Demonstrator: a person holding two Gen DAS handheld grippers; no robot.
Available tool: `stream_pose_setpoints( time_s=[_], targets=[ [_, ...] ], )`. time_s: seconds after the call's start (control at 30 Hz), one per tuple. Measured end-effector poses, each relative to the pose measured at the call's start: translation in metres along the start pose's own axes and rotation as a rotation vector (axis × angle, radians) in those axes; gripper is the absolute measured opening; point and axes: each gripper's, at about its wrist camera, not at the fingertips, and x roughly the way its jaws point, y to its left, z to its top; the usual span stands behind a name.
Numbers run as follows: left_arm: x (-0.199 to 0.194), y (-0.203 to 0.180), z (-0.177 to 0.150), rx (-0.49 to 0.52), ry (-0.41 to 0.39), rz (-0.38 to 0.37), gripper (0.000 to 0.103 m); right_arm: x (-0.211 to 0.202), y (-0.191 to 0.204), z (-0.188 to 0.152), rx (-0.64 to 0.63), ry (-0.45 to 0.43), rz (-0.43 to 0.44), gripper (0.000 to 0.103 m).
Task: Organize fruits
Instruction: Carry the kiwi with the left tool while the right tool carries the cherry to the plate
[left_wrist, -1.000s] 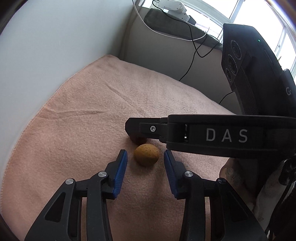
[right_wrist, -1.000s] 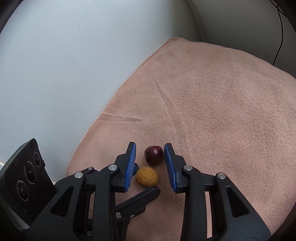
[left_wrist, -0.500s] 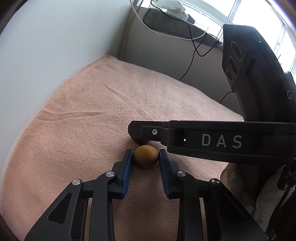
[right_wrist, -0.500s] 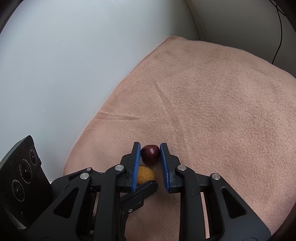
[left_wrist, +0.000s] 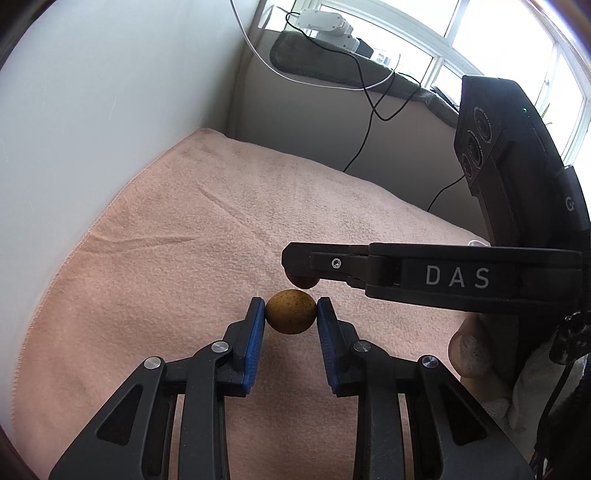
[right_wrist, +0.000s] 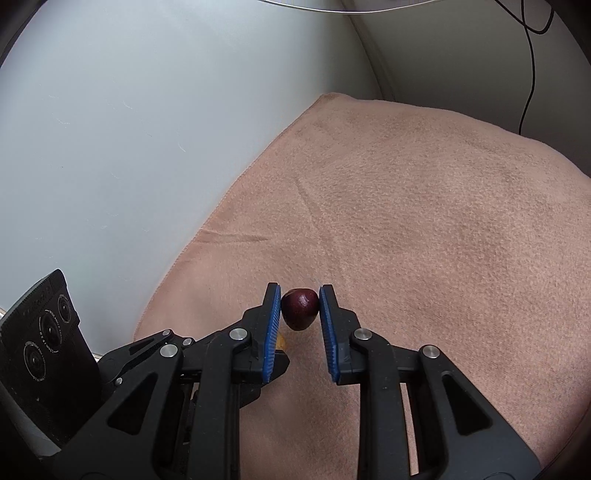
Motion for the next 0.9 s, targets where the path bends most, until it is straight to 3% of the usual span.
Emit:
stream_pose_setpoints(
  time_s=[0.3, 0.9],
  targets=[
    [-0.017, -0.019, -0.001, 0.030, -0.023, -0.018, 0.027, -0.035, -0.004, -0.010, 0.010, -0.058, -0.002, 0.022],
    [-0.006, -0.100, 0.009, 0.130, -0.031, -0.123, 0.027, -0.157, -0.039, -0.054, 0.068, -0.249, -0.041, 0.022]
  ],
)
